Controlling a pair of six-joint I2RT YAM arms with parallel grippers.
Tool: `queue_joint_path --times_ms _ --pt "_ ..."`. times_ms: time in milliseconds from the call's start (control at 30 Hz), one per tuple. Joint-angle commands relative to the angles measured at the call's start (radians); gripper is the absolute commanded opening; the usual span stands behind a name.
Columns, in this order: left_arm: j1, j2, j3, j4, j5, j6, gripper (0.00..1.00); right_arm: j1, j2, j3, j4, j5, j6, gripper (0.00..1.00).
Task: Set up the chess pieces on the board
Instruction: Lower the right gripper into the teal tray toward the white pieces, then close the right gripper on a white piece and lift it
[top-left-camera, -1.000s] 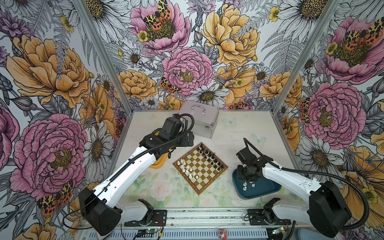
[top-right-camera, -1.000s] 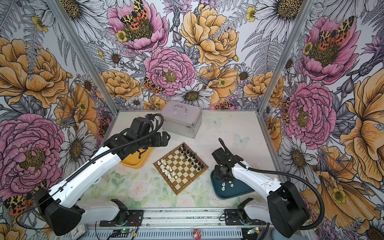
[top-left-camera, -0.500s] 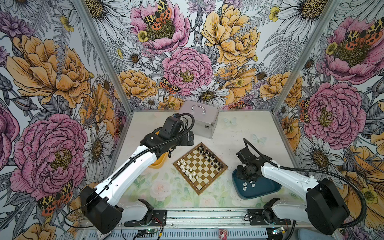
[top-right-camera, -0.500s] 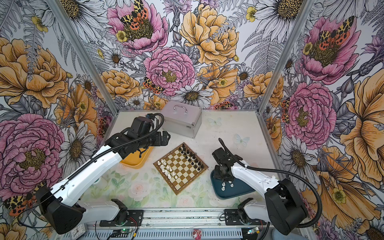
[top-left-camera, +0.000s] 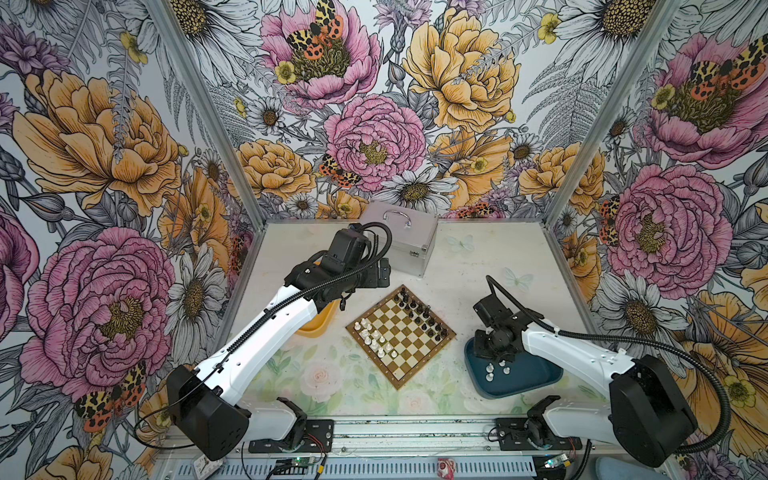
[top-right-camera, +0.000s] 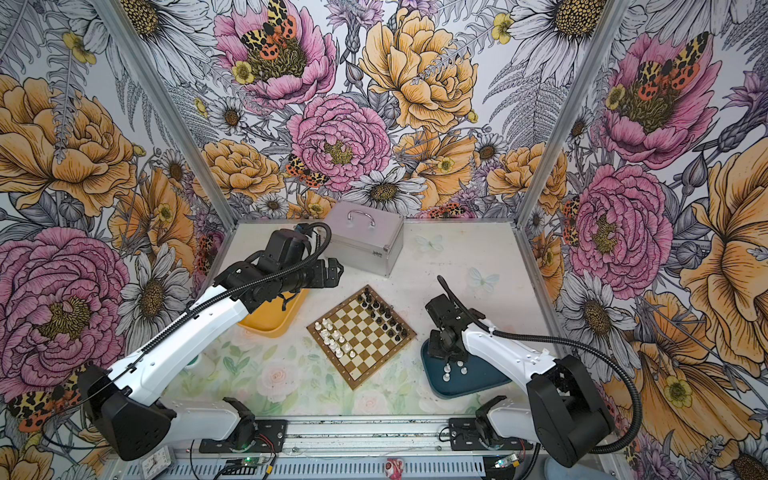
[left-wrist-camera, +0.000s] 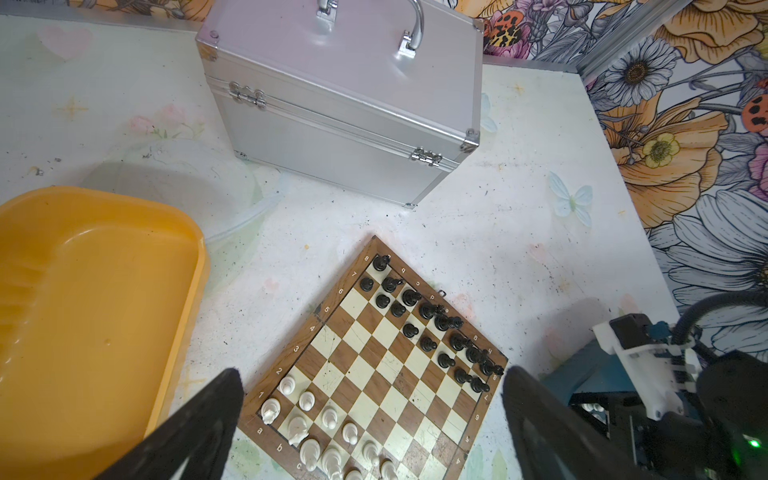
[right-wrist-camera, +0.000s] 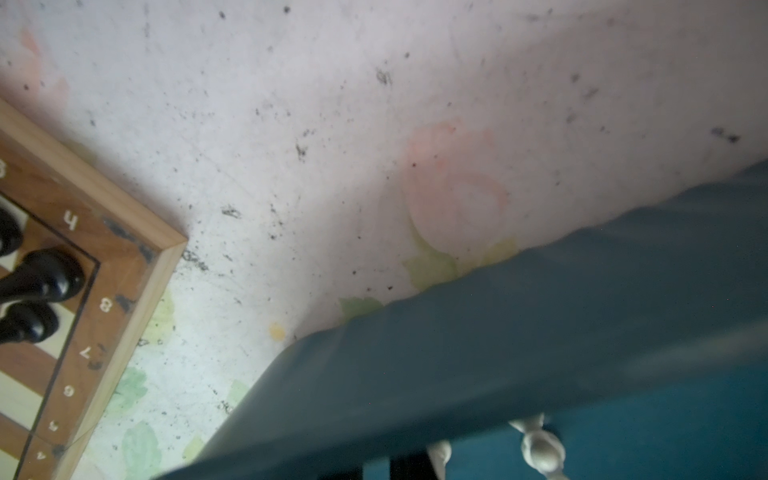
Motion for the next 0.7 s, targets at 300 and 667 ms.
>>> queue_joint_path --times_ms 300,667 --pt "0.013 -0.024 -0.011 0.021 -0.006 -0.003 0.99 -0.004 -0.05 0.088 -0.097 0.024 -0.051 0.06" --pt "0.01 -0.135 -0.129 0.017 -0.042 -0.079 0.99 -0.002 -0.088 0.151 -0.204 0.034 -0.096 0.05"
